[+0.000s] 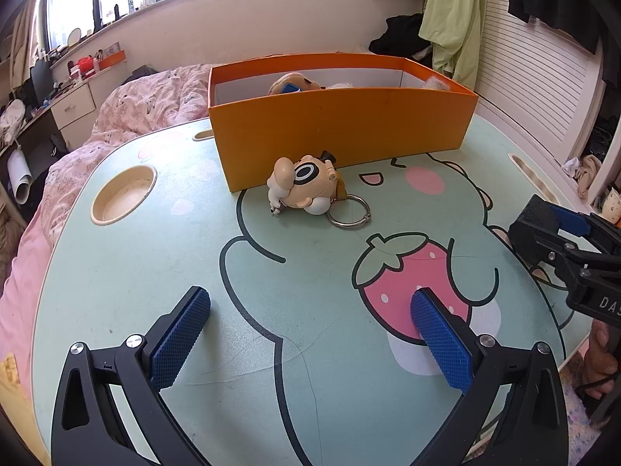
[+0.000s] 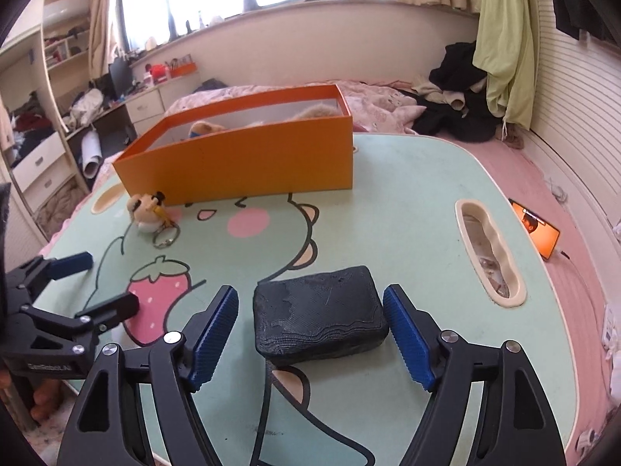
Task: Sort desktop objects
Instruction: 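Grasp the black case with the right gripper and lift it, then grasp the figurine keychain with the left gripper while the right holds the case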
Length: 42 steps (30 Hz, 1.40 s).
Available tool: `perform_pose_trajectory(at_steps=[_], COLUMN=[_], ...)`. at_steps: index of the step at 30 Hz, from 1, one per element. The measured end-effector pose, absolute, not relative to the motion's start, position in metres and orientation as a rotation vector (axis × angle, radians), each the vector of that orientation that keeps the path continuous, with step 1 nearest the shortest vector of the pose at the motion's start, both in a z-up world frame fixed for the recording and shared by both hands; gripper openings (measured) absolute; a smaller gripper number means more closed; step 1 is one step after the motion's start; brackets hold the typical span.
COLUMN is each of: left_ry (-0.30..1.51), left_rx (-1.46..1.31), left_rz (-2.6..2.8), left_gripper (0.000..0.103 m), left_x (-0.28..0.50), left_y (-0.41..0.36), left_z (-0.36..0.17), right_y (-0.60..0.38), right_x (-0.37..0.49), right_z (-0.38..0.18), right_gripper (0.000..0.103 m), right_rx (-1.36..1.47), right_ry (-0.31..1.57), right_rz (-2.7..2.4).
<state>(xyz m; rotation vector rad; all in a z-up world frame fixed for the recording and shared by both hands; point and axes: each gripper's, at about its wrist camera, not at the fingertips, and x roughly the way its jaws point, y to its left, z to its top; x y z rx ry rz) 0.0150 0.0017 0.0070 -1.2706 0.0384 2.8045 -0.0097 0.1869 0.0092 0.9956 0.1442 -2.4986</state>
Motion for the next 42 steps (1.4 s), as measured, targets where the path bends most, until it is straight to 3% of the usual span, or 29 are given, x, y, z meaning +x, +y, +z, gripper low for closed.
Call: perform_pose_trajectory(at_steps=[9,11,13,30,37,40,42], left_ry=[0.044,0.043,0.04,0.021,-0.078,-0.086,-0.095], left_rx=[-1.27,-1.27,-1.27,-1.284,-1.193,-1.225,-1.272], left_rz=[2.806,2.805,2.804,2.778,2.857,2.845,2.8], left_gripper=[0.103,0.103,0.103,0.103,0.103,0.095,0.083], left_x=[0.015,0.014,0.014,0.01,-0.014,-0.034,-0.046], left_y=[0.002,0.002,0.001,-0.003,-0.02,-0.02,-0.016], left_z=[0.007,0.008,0.009,0.012,0.045,0.048,0.045], right_y=[0.185,0.18,0.175,0.165,0.165,0.165,0.165], right_x=[-0.011,-0.007,0.001,0.011,0.012,0.012,0.011], right_z=[0.004,0.003,0.003,-0.001,-0.001,-0.001,-0.001], right_gripper=[0.078,0.073,0.061,0.061,0.061,0.061,0.061], right_rx=[1.024,1.019,0.973,0.933,0.933,0.933,0.933], right_ry=[0.168,0.223,0.254,0.268,0.268,0.267,0.267], right_rz=[-2.507,-2.517,-2.503,-2.464,-2.464,-2.464,-2.464])
